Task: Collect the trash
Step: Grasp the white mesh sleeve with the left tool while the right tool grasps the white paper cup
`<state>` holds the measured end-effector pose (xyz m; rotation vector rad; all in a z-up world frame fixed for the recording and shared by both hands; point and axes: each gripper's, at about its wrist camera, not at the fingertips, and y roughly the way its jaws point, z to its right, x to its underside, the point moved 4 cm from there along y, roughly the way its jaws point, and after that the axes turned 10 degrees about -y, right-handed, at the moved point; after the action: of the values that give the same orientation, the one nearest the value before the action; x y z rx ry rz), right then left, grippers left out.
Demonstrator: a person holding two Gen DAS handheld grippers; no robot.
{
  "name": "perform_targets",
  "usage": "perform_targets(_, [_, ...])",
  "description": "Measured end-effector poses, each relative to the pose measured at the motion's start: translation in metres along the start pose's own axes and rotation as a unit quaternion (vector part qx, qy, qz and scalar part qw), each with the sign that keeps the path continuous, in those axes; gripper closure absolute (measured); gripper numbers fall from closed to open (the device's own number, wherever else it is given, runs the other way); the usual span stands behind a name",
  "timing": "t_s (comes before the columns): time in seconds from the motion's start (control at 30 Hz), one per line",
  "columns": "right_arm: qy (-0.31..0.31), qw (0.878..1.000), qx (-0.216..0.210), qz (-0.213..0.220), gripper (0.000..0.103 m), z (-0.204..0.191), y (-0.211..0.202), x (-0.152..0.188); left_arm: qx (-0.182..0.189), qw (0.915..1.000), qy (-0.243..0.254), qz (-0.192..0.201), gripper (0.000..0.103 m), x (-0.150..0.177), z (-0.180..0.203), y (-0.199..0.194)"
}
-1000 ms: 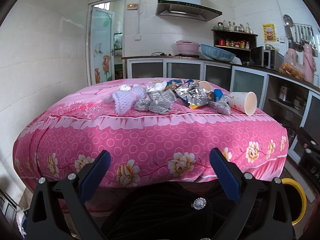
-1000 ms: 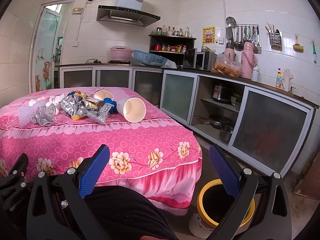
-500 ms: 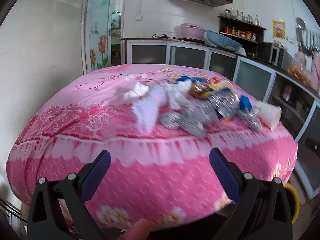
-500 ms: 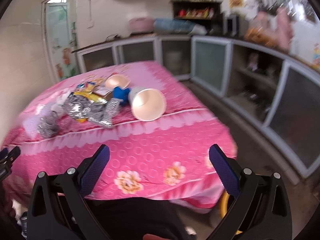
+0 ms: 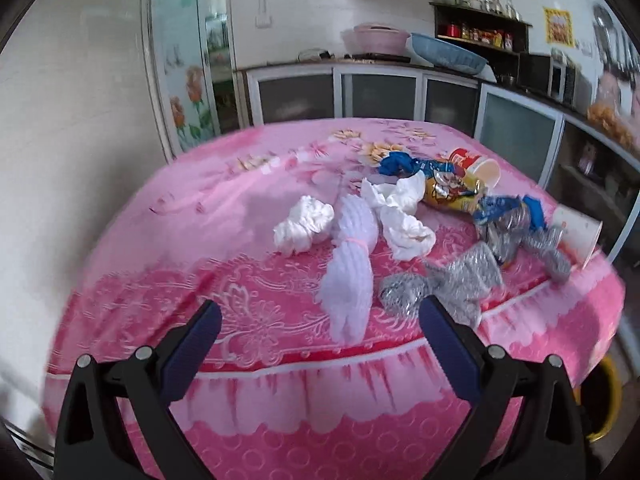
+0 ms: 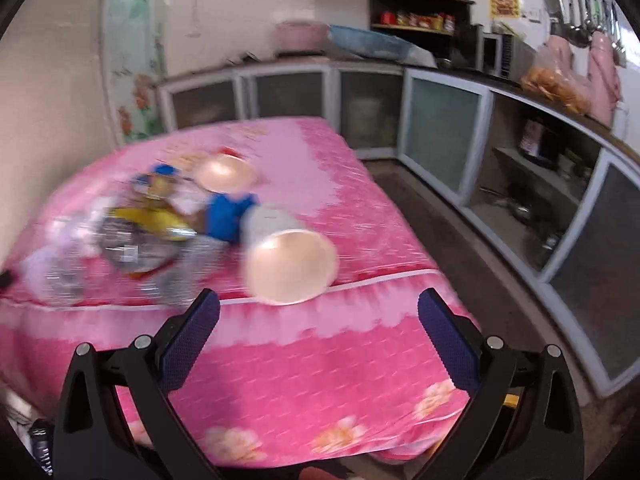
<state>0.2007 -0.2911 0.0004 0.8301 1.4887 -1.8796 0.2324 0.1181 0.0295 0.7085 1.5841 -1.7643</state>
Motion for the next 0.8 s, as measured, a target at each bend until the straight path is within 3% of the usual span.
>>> perform_targets(0.1, [-0.021,0.999,0.019,-0.019,0.008,0.005,0.018,-0.005,0.027,0.9995,-0.015,-0.011,0.008,-0.007,-0.004,0.010])
perform_targets(0.33, [-0.063,0.997,0.007,-0.049,0.008,0.001,0.059,-0.015,0.028,0.9987,-0.016,-0.041,0.008,-0.016,-0.004,0.041])
perform_targets(0.57, [-0.076,0.995,-0.027,-0.065,0.008,-0.014,0.094,-0.023,0.008,0.9969,-0.003,-0.078,0.008,-0.017,0.001,0.077])
perform_targets(0.73, [-0.082,0.992,-0.047,-0.078,0.008,-0.025,0.114,-0.026,0.020,0.9922,-0.037,-0.117,0.008,-0.019,-0.003,0.105])
perform_targets(0.77, [-0.083,0.992,-0.049,-0.079,0.014,-0.027,0.115,-0.026,0.024,0.9914,-0.046,-0.120,0.008,-0.020,-0.004,0.108])
perform_targets(0.8, [-0.084,0.992,-0.049,-0.081,0.028,-0.028,0.117,-0.026,0.031,0.9906,-0.056,-0.121,0.009,-0.021,-0.004,0.111])
